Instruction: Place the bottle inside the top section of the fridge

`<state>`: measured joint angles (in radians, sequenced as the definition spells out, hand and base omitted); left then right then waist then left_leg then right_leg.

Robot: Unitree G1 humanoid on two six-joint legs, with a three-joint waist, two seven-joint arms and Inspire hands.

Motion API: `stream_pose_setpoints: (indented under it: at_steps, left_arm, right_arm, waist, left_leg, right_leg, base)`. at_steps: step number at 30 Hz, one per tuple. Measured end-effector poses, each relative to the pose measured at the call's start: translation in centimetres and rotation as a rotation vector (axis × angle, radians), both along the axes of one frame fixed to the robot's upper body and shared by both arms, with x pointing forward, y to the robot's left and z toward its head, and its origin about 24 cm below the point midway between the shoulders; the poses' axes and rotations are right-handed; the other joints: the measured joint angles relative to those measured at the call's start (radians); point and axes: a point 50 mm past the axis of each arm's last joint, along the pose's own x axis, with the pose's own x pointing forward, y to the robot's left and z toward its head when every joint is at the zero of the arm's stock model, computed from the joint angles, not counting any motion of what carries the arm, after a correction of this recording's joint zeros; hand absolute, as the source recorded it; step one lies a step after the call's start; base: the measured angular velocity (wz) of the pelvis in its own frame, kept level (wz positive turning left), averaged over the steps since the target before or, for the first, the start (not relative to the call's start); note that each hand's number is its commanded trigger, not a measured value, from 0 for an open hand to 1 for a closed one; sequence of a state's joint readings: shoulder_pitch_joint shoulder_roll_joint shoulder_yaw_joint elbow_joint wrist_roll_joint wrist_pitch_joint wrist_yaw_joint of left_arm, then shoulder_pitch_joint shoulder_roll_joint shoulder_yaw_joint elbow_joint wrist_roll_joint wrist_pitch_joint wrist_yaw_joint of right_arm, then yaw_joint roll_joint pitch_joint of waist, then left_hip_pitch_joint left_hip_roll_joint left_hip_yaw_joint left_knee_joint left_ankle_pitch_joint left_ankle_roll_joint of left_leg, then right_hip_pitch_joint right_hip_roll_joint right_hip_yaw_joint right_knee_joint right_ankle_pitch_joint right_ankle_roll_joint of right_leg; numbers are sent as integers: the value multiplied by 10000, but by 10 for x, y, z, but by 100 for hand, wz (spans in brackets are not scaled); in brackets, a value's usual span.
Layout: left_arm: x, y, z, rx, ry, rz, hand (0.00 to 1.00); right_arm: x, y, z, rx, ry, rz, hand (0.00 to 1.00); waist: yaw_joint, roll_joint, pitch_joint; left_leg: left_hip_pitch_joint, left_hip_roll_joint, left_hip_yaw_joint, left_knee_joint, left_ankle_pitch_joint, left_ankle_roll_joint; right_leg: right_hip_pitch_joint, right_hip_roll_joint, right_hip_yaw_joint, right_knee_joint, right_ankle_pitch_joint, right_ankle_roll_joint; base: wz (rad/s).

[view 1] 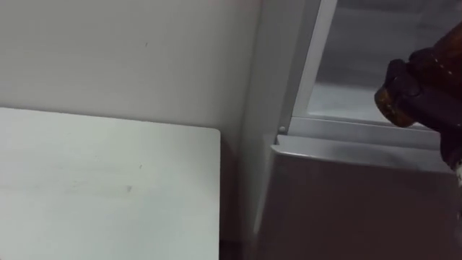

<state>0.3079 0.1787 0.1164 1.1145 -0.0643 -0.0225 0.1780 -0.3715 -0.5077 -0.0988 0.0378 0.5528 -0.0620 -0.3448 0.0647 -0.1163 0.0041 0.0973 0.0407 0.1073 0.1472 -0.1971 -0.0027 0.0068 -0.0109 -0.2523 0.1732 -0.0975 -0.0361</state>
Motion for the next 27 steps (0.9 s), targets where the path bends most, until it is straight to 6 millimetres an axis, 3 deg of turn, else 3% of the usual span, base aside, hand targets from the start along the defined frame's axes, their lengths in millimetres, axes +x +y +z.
stream_pose_setpoints:
  at_steps: [7,14,25,27]
  left_arm:
    - [0,-1,0,-207,14,-5,0]
    - [-3,2,0,-330,191,274,0]
    - [-10,8,2,-390,341,979,0]
    - [-11,9,3,-384,361,1010,0]
  right_arm:
    - [15,-17,-4,1215,492,-887,100]
    - [35,-28,2,1986,832,-1628,100]
    - [51,-29,9,1800,1649,-1779,100]
    - [55,-31,3,1516,2142,-1866,100]
  waist:
    - [219,-5,5]
    - [290,-33,-21]
    - [776,-71,-60]
    - [807,-180,-115]
  left_leg:
    - [-56,3,-11,26,2,-3]
    - [-227,-12,-272,50,2,-2]
    - [-337,-7,-354,138,3,-4]
    - [-367,-20,-394,136,-1,-3]
  right_leg:
    - [-63,-16,-25,-4,-6,-9]
    - [-93,-46,-470,-36,-23,-10]
    - [-194,-98,-555,128,-48,-15]
    - [-182,-166,-546,147,-88,-12]
  base:
    - [1]
    - [10]
    - [3]
    - [5]
